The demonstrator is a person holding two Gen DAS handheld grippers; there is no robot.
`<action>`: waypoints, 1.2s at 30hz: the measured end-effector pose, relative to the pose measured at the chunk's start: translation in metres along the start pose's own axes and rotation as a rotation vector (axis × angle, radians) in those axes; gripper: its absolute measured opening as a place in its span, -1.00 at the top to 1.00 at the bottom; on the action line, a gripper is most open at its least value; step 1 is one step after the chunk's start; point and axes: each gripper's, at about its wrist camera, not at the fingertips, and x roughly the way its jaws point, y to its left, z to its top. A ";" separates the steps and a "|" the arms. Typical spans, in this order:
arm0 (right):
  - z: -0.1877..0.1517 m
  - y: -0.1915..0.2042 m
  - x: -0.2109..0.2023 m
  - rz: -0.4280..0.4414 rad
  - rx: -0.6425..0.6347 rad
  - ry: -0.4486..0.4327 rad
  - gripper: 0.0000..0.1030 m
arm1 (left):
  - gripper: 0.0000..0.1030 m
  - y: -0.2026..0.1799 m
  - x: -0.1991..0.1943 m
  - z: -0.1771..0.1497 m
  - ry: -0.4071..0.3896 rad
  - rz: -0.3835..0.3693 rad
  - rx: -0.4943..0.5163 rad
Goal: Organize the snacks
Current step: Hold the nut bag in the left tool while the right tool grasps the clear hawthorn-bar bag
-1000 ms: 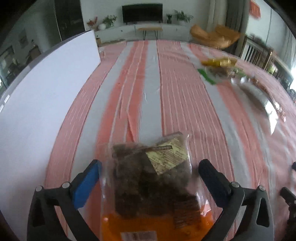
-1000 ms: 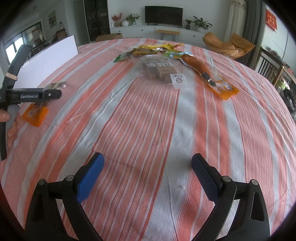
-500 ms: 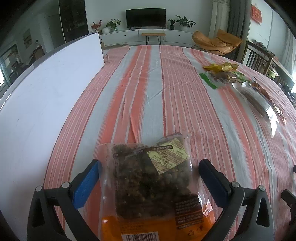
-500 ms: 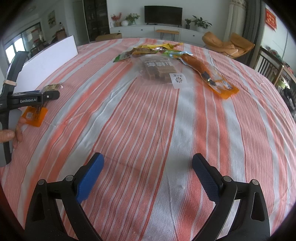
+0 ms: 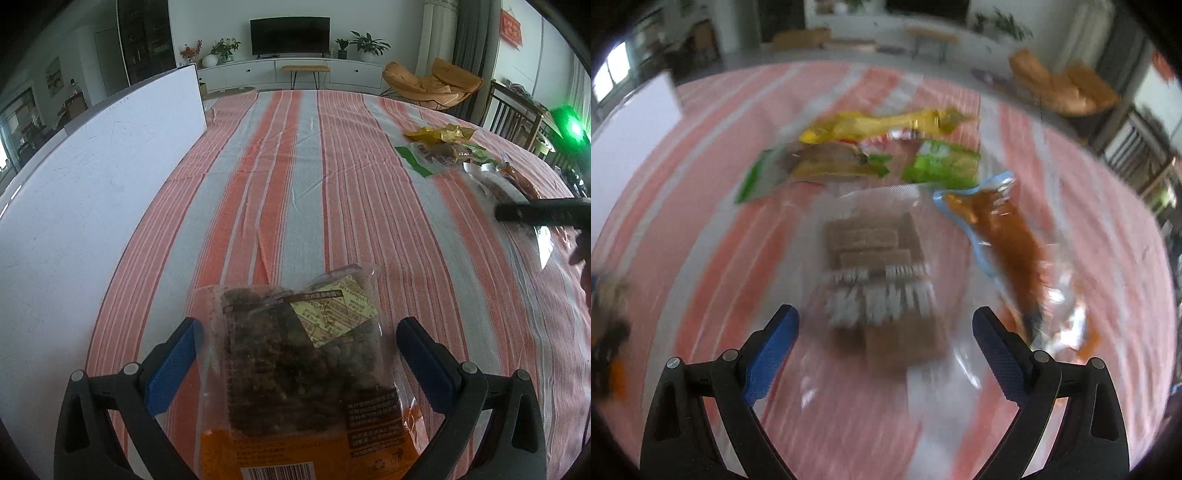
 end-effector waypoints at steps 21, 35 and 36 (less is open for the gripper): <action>-0.174 0.010 -0.091 -0.107 0.226 -0.176 -0.80 | -1.00 0.001 0.000 0.000 0.001 -0.001 0.000; -0.173 0.010 -0.086 -0.098 0.221 -0.169 -0.88 | -1.00 0.001 0.000 0.000 0.001 -0.001 0.000; -0.173 0.010 -0.086 -0.098 0.221 -0.169 -0.88 | -1.00 0.001 0.000 0.000 0.001 -0.001 0.000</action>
